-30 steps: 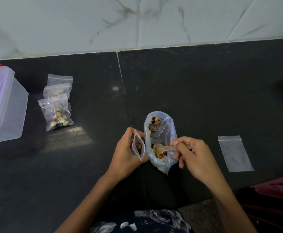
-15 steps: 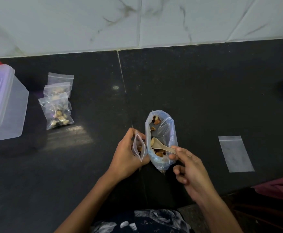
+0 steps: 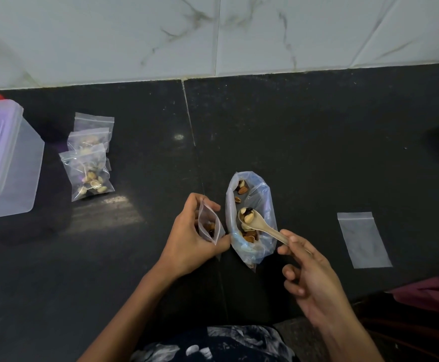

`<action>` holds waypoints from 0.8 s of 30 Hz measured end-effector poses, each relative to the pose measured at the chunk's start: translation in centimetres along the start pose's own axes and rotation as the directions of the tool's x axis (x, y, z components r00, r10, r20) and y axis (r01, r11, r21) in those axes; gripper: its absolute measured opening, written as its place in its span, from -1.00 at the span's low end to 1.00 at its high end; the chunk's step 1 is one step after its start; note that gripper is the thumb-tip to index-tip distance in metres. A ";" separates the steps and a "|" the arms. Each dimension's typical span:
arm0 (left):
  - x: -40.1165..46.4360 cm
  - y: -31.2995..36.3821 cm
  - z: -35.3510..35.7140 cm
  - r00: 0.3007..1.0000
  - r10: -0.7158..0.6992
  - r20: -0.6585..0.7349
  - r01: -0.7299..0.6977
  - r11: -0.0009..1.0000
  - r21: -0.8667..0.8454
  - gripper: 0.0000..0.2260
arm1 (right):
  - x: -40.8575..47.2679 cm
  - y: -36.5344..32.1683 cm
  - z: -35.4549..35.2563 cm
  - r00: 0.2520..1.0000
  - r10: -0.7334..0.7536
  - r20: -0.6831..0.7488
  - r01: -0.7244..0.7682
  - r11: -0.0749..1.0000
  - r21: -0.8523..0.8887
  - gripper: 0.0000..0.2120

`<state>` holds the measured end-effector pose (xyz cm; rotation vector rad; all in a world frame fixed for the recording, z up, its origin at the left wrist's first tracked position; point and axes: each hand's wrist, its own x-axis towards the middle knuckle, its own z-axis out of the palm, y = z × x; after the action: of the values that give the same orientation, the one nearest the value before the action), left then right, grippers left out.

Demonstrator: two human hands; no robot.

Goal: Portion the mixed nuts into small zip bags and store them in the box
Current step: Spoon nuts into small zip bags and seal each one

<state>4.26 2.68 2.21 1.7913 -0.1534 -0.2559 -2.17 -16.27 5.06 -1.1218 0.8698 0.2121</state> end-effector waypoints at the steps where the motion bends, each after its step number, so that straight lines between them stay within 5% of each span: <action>1: 0.0 0.1 0.0 1.000 0.007 -0.002 -0.007 1.000 -0.007 -0.53 | 0.0 0.1 -0.1 1.000 -0.001 -0.003 0.001 1.000 0.000 -0.82; 9: 0.0 -0.2 0.5 0.991 0.073 -0.112 -0.074 0.997 -0.003 -0.62 | -2.8 -1.7 0.5 0.990 -0.125 0.062 0.126 0.992 -0.019 -0.77; 13: 0.0 -0.1 0.6 0.984 0.121 -0.132 -0.122 0.993 -0.002 -0.64 | -5.1 -2.4 1.9 0.932 -0.330 0.151 0.351 0.924 -0.150 -0.78; 16: 0.0 0.3 0.8 0.979 0.147 -0.143 -0.151 0.988 -0.022 -0.63 | -5.9 -1.3 2.8 0.798 -0.556 0.233 0.602 0.717 -0.350 -0.82; 20: 0.1 0.2 0.9 0.976 0.159 -0.150 -0.165 0.986 -0.027 -0.60 | -5.2 0.4 3.3 0.489 -0.767 0.415 0.799 0.203 -0.566 -0.76; 24: 0.0 0.2 1.0 0.975 0.163 -0.154 -0.166 0.986 -0.011 -0.59 | -4.7 1.0 3.5 0.366 -0.817 0.446 0.802 0.034 -0.596 -0.74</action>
<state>4.07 1.73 2.17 1.7554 -0.1875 -0.0016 -4.12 -11.64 8.24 -2.2995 -0.0911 -0.5013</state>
